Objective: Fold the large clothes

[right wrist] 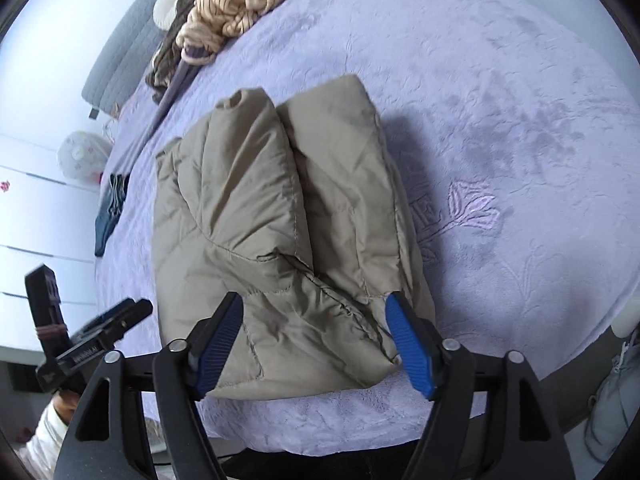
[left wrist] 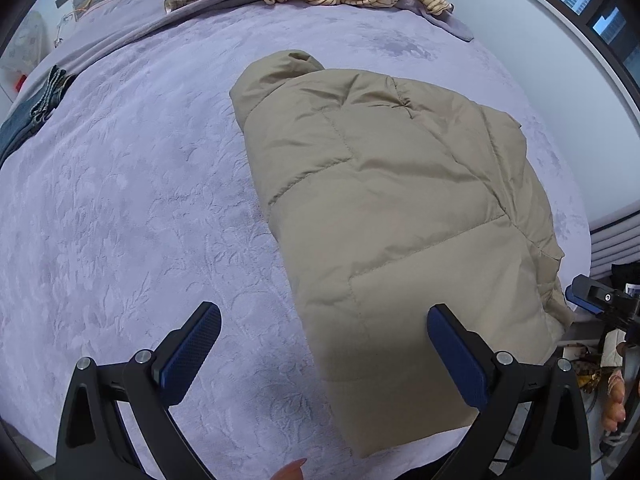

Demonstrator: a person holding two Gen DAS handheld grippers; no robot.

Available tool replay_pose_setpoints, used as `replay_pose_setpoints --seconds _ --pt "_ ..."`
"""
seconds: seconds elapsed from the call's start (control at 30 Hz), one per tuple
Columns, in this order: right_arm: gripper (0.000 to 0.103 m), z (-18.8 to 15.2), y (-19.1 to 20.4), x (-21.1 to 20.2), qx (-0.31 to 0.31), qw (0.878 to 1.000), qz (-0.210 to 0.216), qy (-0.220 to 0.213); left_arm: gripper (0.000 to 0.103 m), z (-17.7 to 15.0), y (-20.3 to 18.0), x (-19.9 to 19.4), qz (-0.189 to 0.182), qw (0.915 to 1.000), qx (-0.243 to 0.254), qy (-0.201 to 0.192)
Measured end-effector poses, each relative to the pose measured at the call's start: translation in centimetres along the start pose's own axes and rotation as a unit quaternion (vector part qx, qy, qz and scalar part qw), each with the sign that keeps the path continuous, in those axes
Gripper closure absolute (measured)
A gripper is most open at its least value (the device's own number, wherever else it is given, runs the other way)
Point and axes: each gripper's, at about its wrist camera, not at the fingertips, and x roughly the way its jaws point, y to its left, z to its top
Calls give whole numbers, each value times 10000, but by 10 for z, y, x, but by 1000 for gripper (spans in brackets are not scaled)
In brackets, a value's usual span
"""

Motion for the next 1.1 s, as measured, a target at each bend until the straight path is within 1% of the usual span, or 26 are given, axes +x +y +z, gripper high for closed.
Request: replay_pose_setpoints --seconds 0.23,0.33,0.37,0.4,0.47,0.6,0.73,0.93,1.03,1.1 --pt "23 -17 4 -4 209 9995 -153 -161 0 -12 22 -9 -57 10000 56 -24" --pt "22 -15 5 -5 210 9993 -243 -209 0 -15 33 -12 -99 9999 -30 -50" --pt "17 -16 5 -6 219 9992 -252 -226 0 -16 38 -13 -107 9999 -74 -53" --pt "15 -14 6 -6 227 9991 -240 -248 0 -16 41 -13 -107 9999 -115 -51" --pt "15 -10 7 -6 249 9990 -219 -296 0 -18 47 -12 -94 9997 -205 -32" --pt "15 5 12 -4 164 9992 -257 -245 0 -15 52 -5 -86 9993 -365 17" --pt "15 24 13 2 -32 9996 -264 -104 0 -1 50 6 -147 9977 -651 83" --pt "15 59 8 14 -303 9990 -149 302 0 20 35 16 -219 9956 -903 119" --pt "14 78 5 21 -426 9979 -71 474 0 27 29 23 -215 9948 -978 196" --pt "14 89 0 27 -455 9972 -59 589 0 30 27 29 -289 9937 -1051 270"
